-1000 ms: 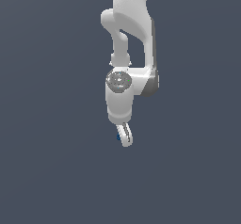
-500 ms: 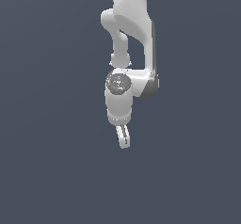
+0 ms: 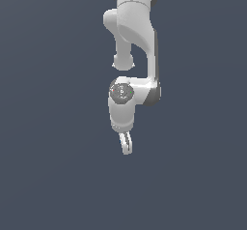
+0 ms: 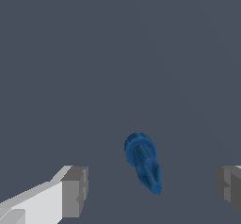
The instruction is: Pick up the object and move it to a goal position.
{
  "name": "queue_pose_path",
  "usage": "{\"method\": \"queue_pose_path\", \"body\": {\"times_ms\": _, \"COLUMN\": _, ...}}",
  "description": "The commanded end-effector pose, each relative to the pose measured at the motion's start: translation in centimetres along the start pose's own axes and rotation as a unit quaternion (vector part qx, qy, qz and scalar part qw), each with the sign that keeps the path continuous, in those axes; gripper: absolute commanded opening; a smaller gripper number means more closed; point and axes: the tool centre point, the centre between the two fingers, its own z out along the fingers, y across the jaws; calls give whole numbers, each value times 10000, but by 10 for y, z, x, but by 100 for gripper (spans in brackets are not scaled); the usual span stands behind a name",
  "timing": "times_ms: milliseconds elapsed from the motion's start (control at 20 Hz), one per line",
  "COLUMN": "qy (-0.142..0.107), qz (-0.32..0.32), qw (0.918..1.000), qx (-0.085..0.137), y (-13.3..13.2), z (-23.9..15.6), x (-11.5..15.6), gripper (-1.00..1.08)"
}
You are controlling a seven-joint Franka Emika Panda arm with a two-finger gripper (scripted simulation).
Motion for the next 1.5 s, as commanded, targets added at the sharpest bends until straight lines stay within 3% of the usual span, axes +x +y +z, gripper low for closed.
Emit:
{"method": "queue_pose_path", "body": {"times_ms": 0, "qy": 0, "qz": 8, "qw": 10000, "qx": -3, "y": 1, "z": 13, "x": 0, "gripper": 100}}
{"method": "queue_pose_path", "body": {"times_ms": 300, "qy": 0, "qz": 8, "qw": 10000, "qx": -2, "y": -1, "z": 22, "x": 0, "gripper": 100}}
{"method": "queue_pose_path", "body": {"times_ms": 350, "qy": 0, "qz": 8, "qw": 10000, "qx": -2, "y": -1, "z": 22, "x": 0, "gripper": -100}}
{"method": "queue_pose_path", "body": {"times_ms": 1000, "qy": 0, "qz": 8, "qw": 10000, "qx": -2, "y": 0, "z": 20, "x": 0, "gripper": -100}}
{"method": "queue_pose_path", "body": {"times_ms": 1450, "qy": -5, "qz": 9, "qw": 10000, "qx": -2, "y": 13, "z": -7, "x": -6, "gripper": -100}}
